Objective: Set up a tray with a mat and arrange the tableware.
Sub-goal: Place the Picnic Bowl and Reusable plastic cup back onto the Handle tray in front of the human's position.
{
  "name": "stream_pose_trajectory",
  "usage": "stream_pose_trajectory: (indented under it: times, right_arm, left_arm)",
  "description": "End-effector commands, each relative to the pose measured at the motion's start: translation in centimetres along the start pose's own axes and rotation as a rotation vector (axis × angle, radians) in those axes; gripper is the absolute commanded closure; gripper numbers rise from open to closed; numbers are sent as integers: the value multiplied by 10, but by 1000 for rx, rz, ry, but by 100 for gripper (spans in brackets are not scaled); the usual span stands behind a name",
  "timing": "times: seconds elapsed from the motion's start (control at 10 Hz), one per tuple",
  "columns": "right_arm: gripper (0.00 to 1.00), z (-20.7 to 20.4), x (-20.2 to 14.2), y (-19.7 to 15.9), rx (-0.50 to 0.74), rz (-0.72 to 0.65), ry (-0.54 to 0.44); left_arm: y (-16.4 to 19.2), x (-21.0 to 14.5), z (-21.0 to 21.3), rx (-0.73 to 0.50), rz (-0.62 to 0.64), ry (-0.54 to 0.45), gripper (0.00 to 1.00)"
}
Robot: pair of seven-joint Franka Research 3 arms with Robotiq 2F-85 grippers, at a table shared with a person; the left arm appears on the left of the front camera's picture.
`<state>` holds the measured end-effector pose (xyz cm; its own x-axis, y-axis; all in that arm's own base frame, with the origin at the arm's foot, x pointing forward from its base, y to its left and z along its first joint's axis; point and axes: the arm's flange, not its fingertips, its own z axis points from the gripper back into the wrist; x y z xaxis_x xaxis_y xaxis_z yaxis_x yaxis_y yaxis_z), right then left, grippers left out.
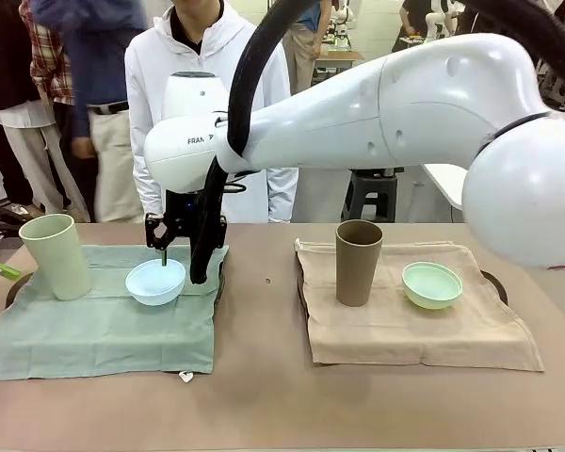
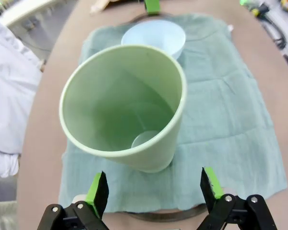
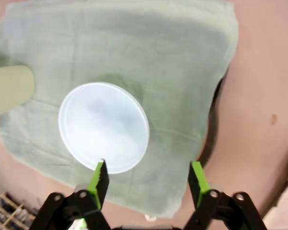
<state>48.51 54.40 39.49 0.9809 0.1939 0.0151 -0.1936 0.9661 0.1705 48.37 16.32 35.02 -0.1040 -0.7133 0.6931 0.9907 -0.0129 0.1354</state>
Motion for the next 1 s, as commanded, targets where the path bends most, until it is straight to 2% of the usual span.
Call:
stream_pose_trajectory:
  times: [0.0, 0.2, 0.4, 0.6, 0.8, 0.9]
  right_arm:
    - [0, 5, -17, -9, -26, -69, 44]
    - [0, 29, -29, -9, -81, -100, 60]
    - [0, 55, -43, -7, -104, -112, 34]
    - [0, 85, -52, -5, -114, -105, 21]
    - [0, 119, -67, -4, -129, -118, 23]
    - [0, 131, -71, -4, -133, -136, 24]
  left_arm:
    - [-19, 27, 11, 6, 65, 120, 0]
    - [-34, 60, 33, 29, 58, 294, 0]
    - [-43, 96, 50, 73, 60, 433, 0]
    - [-45, 129, 54, 123, 90, 520, 0]
    - [-49, 172, 41, 245, 150, 628, 0]
    - [-45, 190, 35, 268, 178, 638, 0]
